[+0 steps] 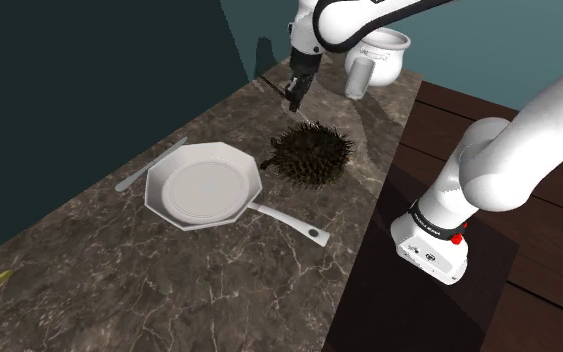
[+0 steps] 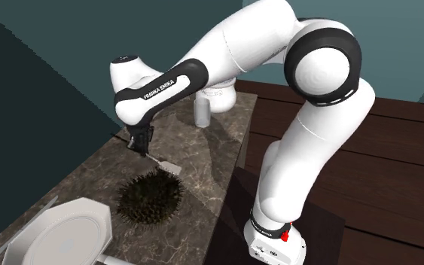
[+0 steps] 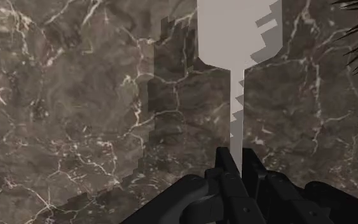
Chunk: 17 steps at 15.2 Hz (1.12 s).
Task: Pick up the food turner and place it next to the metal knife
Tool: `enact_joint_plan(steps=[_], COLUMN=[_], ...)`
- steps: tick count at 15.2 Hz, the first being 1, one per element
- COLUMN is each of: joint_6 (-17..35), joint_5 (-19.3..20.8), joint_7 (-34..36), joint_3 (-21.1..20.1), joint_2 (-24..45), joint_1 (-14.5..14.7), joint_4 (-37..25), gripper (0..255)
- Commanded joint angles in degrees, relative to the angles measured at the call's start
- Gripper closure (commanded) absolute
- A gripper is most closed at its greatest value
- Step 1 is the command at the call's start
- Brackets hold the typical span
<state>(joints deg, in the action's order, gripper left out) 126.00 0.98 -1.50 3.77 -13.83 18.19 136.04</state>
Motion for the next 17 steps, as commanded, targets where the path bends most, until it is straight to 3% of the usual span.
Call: enact_joint_plan(steps=[1,13,17], joint_6=[-0.09,-5.16,-3.41], joint_5=[-0.43,0.26,0.40], joint_7=[1.84,11.77,12.16], joint_3=[-1.20,-6.06,-6.14], joint_2=[3.37,25.11,26.78], joint_1=[0.93,5.79,6.02], joint_4=[-3.48,-30.23,-30.14], gripper=[255,255,255])
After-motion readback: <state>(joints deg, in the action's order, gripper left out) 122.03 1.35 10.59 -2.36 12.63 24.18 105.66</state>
